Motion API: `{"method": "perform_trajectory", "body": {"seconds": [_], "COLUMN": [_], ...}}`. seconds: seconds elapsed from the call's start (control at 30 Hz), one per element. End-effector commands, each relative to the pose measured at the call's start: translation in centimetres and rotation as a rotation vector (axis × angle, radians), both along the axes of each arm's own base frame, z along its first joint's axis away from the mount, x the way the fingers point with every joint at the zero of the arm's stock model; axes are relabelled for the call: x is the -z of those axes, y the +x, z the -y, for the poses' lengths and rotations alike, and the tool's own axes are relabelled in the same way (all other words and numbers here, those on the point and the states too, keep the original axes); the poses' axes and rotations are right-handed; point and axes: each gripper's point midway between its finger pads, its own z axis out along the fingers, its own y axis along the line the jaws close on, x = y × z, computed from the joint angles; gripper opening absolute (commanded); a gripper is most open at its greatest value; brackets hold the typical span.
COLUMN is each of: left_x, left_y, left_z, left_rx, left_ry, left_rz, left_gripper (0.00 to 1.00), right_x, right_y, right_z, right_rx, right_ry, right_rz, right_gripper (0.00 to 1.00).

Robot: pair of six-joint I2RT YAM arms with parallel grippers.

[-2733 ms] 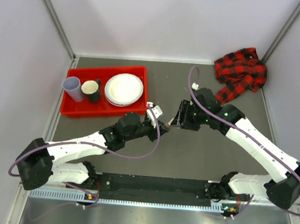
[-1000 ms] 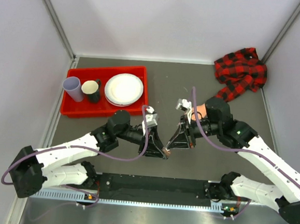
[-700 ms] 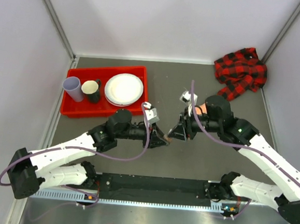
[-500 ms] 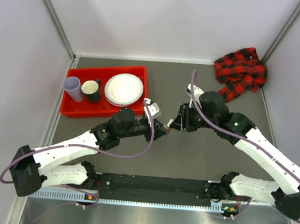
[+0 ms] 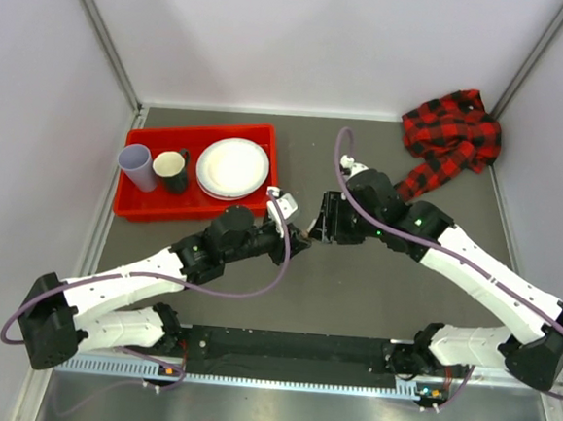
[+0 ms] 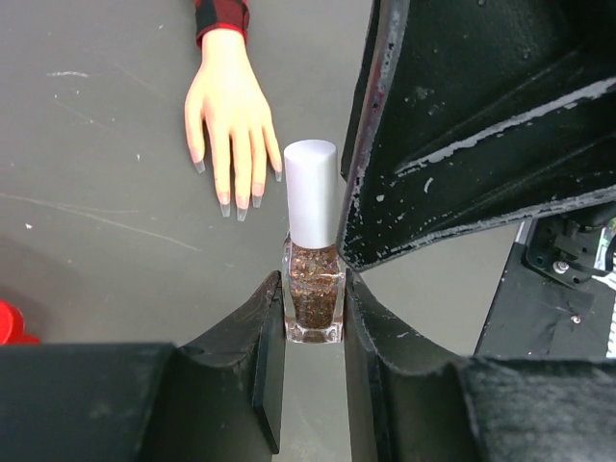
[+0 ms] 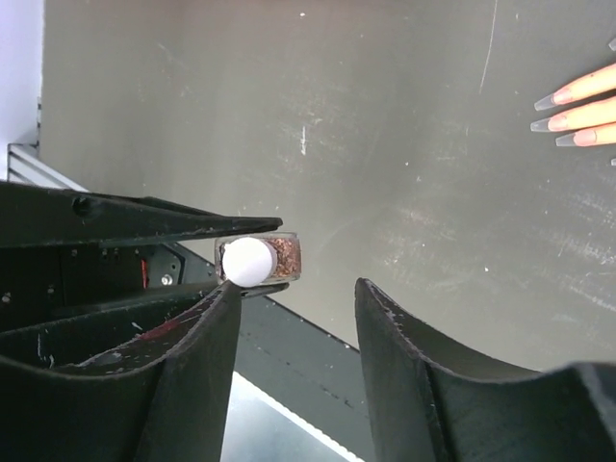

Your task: Paint the nails

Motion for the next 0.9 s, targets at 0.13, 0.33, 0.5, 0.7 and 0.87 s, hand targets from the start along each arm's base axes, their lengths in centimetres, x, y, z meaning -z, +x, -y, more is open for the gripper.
{"method": "perform_trajectory", "body": {"seconds": [0.13, 0.33, 0.5, 0.7, 0.87], "left_x": [-2.2, -1.8, -1.8, -3.0, -5.5], "left_y": [-0.4, -0.4, -0.4, -1.5, -7.0], "left_z": [0.0, 0.0, 0.1, 0.3, 1.4], "left_rx": [0.015, 0.015, 0.023, 0.063, 0.354], "left_ry": [-0.068, -0.061, -0.06, -0.117, -0.229], "left_rz": [0.068, 0.062, 0.062, 0.033, -0.003], "left_gripper": [0.0, 0.0, 0.0, 0.0, 0.0], "right_x": [-2.9, -2.5, -2.4, -1.9, -1.8], "right_y": [1.8, 1.8, 1.5, 0.5, -2.1], "right_z": [-1.7, -2.4, -3.0, -2.8, -2.8], "right_rx": [0.004, -0.017, -0.042, -0.128, -0.4], "right_ry": [0.044, 0.042, 0.065, 0.049, 0.068], "right_rz": [0.083, 0.067, 0.05, 0.066, 0.188], "right_gripper": [0.45, 0.4, 0.31, 0.0, 0.0]}}
